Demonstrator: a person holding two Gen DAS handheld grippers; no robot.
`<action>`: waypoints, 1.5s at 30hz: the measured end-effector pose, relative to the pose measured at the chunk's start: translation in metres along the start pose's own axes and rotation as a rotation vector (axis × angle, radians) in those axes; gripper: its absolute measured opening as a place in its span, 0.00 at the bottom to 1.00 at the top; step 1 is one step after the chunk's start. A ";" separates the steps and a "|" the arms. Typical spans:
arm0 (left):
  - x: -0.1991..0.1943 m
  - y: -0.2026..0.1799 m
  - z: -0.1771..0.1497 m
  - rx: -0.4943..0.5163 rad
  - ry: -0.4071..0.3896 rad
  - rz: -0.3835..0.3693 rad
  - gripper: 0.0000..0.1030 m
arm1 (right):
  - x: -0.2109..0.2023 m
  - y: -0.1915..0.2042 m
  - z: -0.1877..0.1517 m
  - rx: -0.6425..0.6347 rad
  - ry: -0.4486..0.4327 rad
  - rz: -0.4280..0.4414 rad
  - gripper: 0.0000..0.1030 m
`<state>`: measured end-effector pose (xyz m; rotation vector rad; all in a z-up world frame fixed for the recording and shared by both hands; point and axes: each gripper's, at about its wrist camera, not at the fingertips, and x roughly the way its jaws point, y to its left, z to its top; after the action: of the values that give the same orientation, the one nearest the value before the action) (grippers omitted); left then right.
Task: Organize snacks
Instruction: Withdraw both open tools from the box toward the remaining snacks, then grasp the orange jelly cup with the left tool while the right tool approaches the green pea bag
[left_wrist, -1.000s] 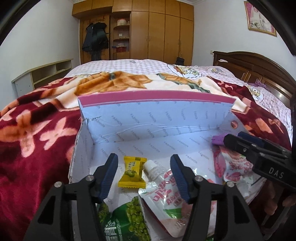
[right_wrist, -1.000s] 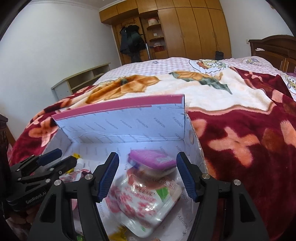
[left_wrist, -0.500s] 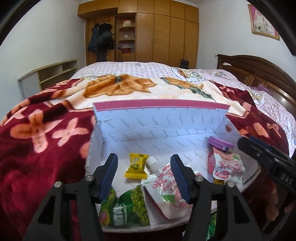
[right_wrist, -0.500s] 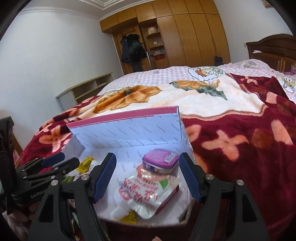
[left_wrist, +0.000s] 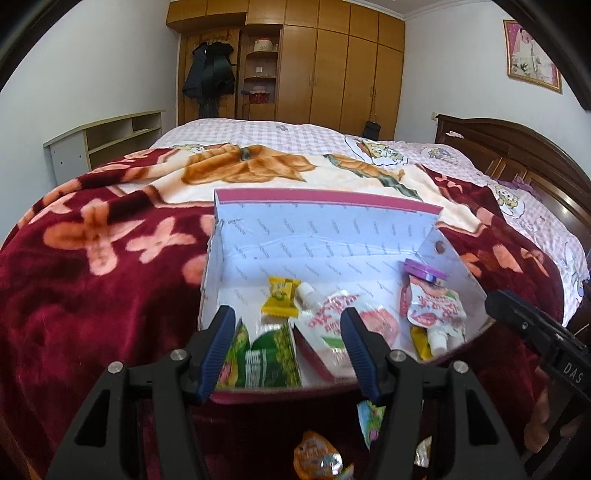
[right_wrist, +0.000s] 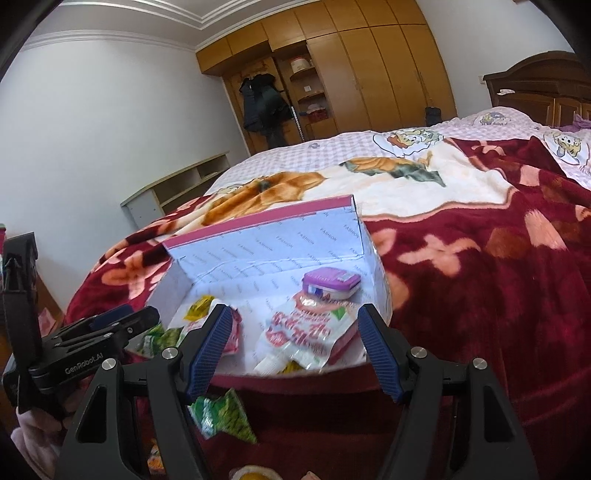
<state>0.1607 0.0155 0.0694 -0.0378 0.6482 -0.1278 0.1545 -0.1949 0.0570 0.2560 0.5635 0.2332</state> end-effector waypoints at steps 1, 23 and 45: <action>-0.002 0.000 -0.002 -0.001 0.003 0.000 0.61 | -0.002 0.000 -0.002 0.001 0.001 0.000 0.70; -0.008 -0.006 -0.063 -0.030 0.150 0.003 0.61 | -0.034 -0.007 -0.046 0.059 0.046 0.020 0.70; 0.014 -0.016 -0.096 -0.031 0.210 0.024 0.47 | -0.026 -0.017 -0.064 0.102 0.096 0.040 0.70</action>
<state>0.1116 -0.0014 -0.0143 -0.0465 0.8598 -0.0994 0.1005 -0.2072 0.0122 0.3567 0.6672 0.2565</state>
